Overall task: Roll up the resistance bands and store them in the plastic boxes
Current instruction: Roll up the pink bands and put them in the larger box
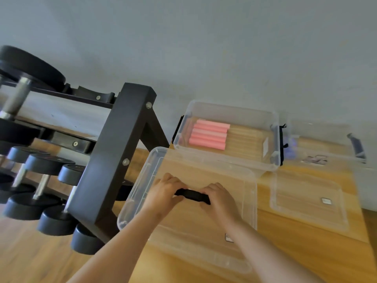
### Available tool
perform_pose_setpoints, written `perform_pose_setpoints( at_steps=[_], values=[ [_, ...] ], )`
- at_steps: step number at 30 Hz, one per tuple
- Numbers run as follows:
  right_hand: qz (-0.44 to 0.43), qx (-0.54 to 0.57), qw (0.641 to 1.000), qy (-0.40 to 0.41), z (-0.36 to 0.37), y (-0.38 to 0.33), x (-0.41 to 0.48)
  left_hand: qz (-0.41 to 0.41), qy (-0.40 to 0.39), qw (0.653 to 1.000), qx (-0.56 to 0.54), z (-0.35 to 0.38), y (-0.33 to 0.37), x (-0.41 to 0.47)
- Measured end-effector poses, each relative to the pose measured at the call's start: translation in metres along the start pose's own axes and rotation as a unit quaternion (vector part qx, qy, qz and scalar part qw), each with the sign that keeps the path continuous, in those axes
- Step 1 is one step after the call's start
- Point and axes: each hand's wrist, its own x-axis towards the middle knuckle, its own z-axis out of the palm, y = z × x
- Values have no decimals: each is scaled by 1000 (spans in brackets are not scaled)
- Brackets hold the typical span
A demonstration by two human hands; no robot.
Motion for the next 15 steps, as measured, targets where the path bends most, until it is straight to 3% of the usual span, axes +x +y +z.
perform_pose_setpoints(
  at_steps=[10,15],
  values=[
    [-105,-14,994,-2,-74,30,-35,50,58,996,53,-27,76,5],
    [-112,-14,993,18,-105,37,-32,73,62,994,48,-44,95,28]
  ],
)
